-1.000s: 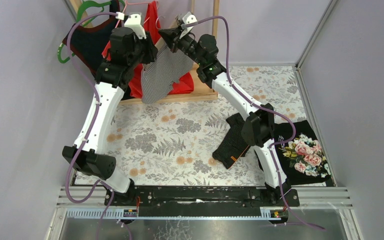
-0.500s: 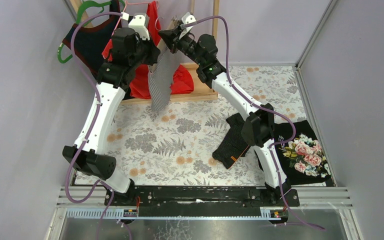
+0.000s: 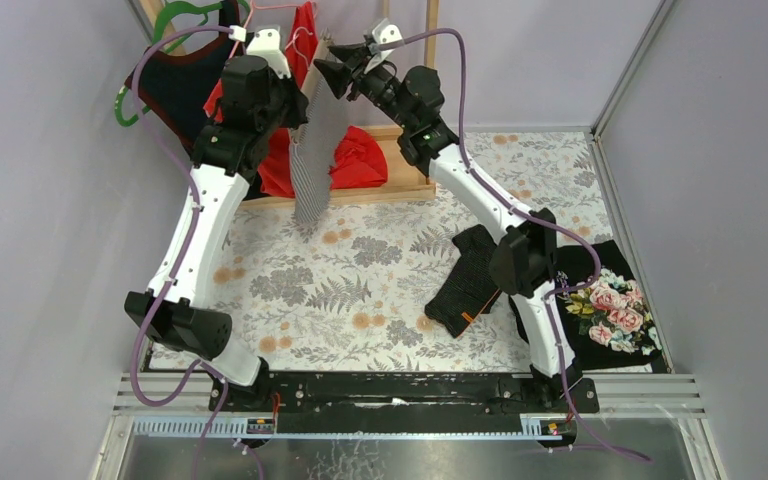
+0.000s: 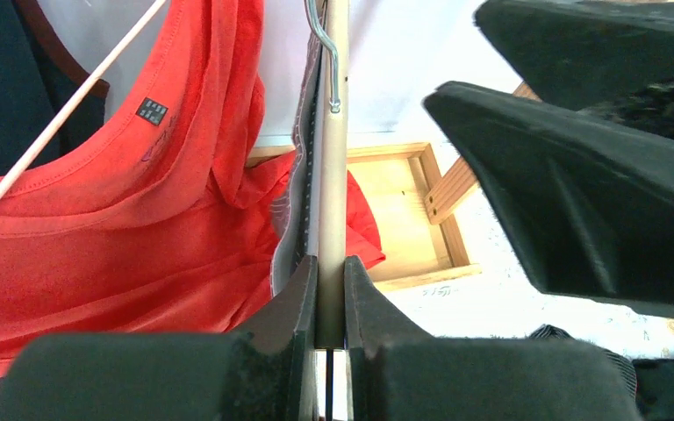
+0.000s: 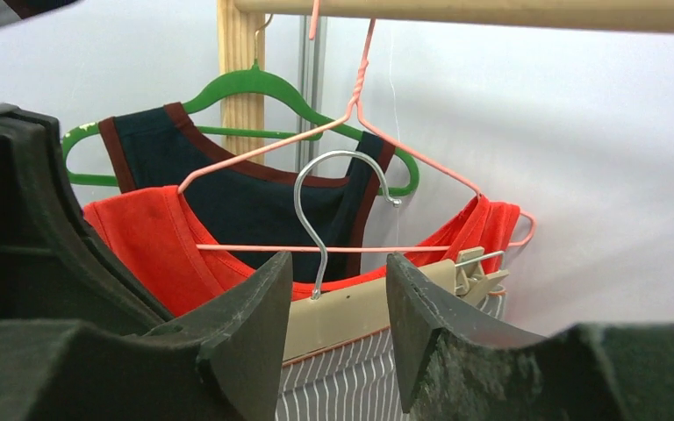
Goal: Clip the underwear to the hanger
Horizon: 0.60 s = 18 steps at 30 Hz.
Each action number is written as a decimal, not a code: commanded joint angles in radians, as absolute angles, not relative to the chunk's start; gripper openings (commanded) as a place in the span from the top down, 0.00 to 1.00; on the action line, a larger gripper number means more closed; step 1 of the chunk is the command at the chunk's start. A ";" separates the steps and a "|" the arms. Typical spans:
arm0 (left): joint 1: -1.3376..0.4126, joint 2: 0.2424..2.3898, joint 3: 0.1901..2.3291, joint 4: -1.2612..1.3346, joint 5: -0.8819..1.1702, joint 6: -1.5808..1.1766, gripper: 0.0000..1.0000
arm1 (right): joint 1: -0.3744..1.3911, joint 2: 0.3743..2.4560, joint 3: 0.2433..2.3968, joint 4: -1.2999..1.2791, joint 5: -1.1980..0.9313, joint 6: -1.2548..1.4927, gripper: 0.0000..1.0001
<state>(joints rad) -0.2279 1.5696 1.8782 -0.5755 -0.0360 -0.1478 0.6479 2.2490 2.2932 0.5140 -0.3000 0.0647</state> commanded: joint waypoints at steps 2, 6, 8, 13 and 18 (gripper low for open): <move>-0.222 1.545 1.915 -0.483 -0.091 -0.161 1.00 | 0.652 2.096 2.217 0.619 -0.290 0.065 0.49; -0.222 1.559 1.980 -0.510 -0.083 -0.160 1.00 | 0.652 1.979 2.088 0.606 -0.256 0.065 0.48; -0.222 1.577 2.029 -0.530 -0.083 -0.155 1.00 | 0.652 1.903 1.969 0.603 -0.238 0.064 0.48; -0.222 1.644 2.154 -0.572 -0.070 -0.150 1.00 | 0.652 1.680 1.696 0.643 -0.216 0.065 0.48; -0.222 1.725 2.287 -0.615 -0.065 -0.146 1.00 | 0.654 1.522 1.506 0.647 -0.202 0.056 0.49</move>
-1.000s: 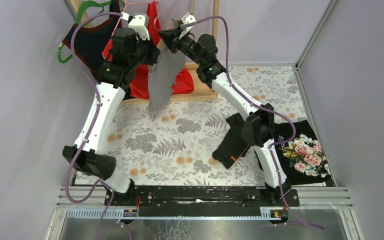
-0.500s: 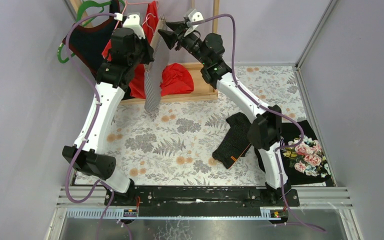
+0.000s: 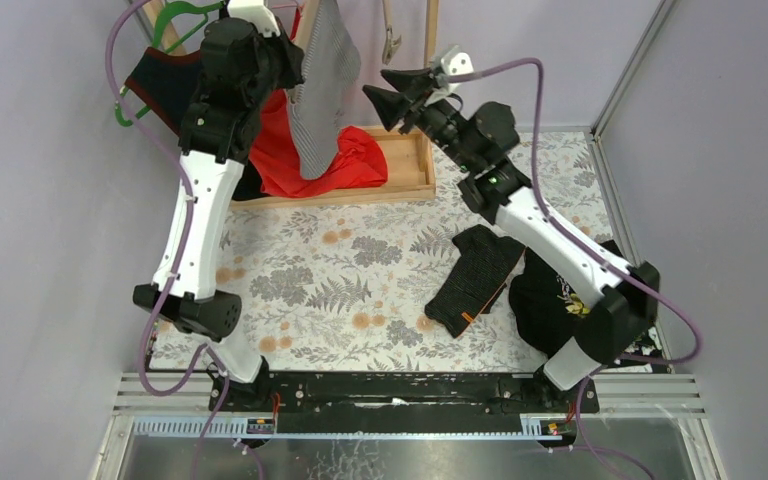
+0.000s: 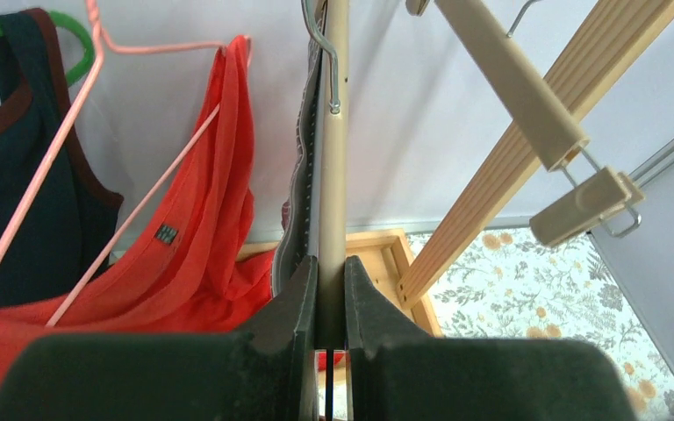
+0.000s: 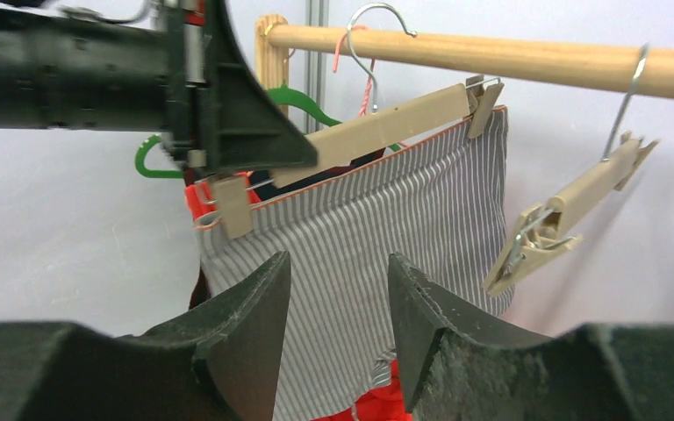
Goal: Clip the underwear to the hanger
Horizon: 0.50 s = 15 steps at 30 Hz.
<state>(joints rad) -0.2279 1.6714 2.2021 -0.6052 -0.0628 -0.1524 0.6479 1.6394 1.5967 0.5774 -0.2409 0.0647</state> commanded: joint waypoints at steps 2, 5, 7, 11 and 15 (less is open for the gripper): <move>-0.221 1.751 2.326 -0.623 -0.073 -0.142 1.00 | 0.653 1.471 1.443 0.649 -0.207 0.052 0.49; -0.222 1.787 2.377 -0.635 -0.084 -0.134 1.00 | 0.655 1.407 1.368 0.649 -0.210 0.045 0.50; -0.222 1.797 2.385 -0.626 -0.103 -0.131 1.00 | 0.656 1.373 1.329 0.644 -0.210 0.040 0.50; -0.224 1.792 2.364 -0.562 -0.138 -0.128 1.00 | 0.657 1.335 1.280 0.622 -0.216 0.034 0.50; -0.222 1.761 2.313 -0.490 -0.163 -0.135 1.00 | 0.657 1.319 1.250 0.613 -0.218 0.033 0.51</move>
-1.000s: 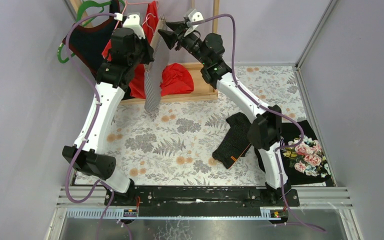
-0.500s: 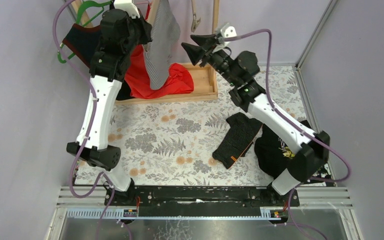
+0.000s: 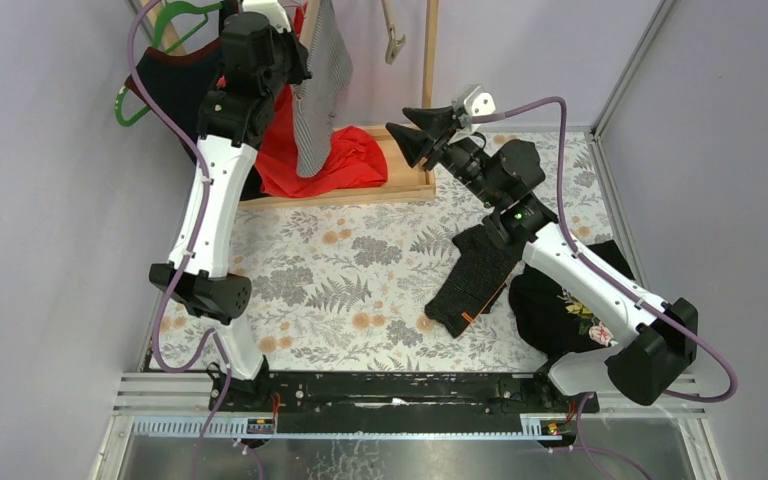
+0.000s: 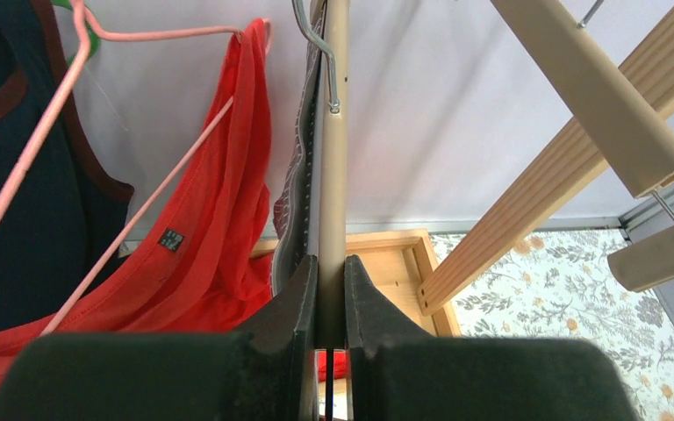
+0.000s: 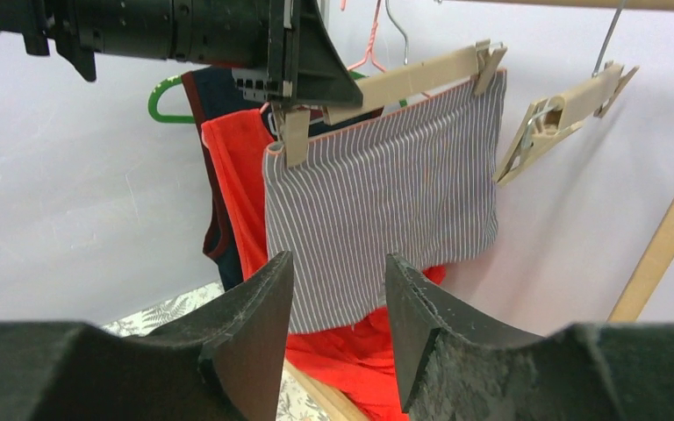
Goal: Clip the underwear to the hanger
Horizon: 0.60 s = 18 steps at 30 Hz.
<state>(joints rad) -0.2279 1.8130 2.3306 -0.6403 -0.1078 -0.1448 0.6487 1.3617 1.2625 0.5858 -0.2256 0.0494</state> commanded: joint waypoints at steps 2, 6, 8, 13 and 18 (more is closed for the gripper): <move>-0.222 1.735 2.265 -0.454 -0.166 -0.137 1.00 | 0.657 1.322 1.247 0.612 -0.216 0.035 0.51; -0.222 1.708 2.225 -0.399 -0.182 -0.132 1.00 | 0.656 1.336 1.254 0.606 -0.220 0.035 0.51; -0.222 1.727 2.250 -0.405 -0.198 -0.120 1.00 | 0.657 1.338 1.256 0.606 -0.226 0.036 0.51; -0.222 1.705 2.186 -0.298 -0.203 -0.115 1.00 | 0.657 1.341 1.254 0.604 -0.227 0.034 0.51; -0.222 1.729 2.205 -0.270 -0.207 -0.101 1.00 | 0.657 1.341 1.244 0.604 -0.227 0.036 0.51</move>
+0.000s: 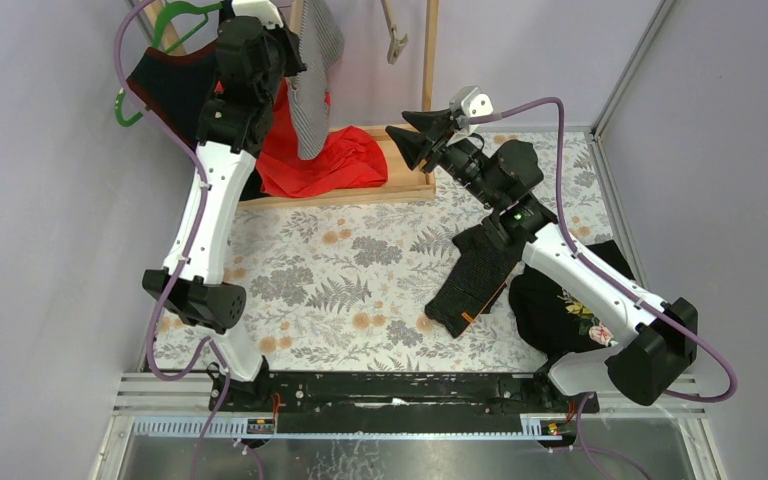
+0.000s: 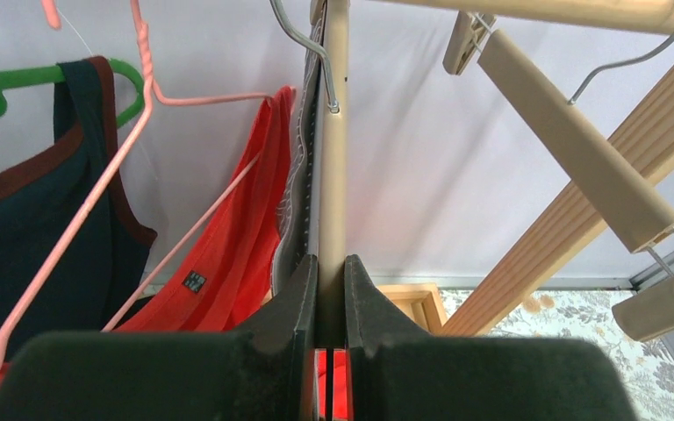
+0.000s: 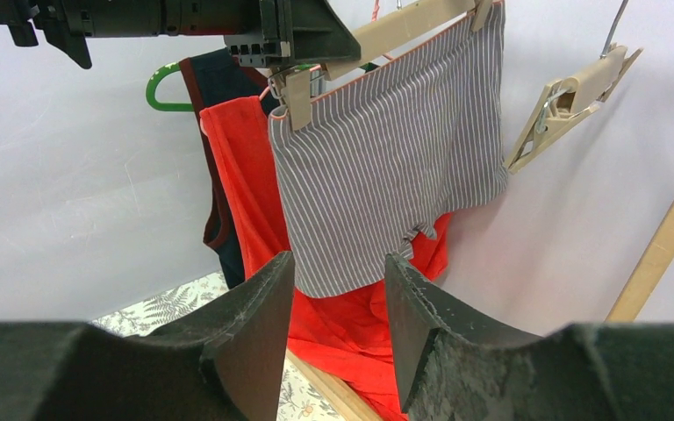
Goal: Clip the underwear to the hanger
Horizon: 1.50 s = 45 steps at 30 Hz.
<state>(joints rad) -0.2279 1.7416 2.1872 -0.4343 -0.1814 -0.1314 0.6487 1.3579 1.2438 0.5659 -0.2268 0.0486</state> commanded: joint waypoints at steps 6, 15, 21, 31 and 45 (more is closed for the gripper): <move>-0.220 1.774 2.249 -0.257 -0.214 -0.086 1.00 | 0.657 1.342 1.238 0.606 -0.233 0.037 0.51; -0.190 1.843 2.327 -0.291 -0.183 -0.117 1.00 | 0.656 1.336 1.226 0.612 -0.228 0.036 0.51; -0.143 1.892 2.392 -0.322 -0.121 -0.168 1.00 | 0.657 1.332 1.218 0.612 -0.227 0.034 0.51; -0.128 1.922 2.404 -0.330 -0.078 -0.177 1.00 | 0.657 1.350 1.244 0.552 -0.176 0.039 0.47; -0.117 1.856 2.311 -0.391 -0.071 -0.227 0.37 | 0.650 1.418 1.310 0.479 0.098 0.020 0.29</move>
<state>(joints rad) -0.1230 1.9259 2.3550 -0.4049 -0.0666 -0.1989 0.6491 1.4063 1.2457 0.4530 -0.0494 0.0376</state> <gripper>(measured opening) 0.508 0.688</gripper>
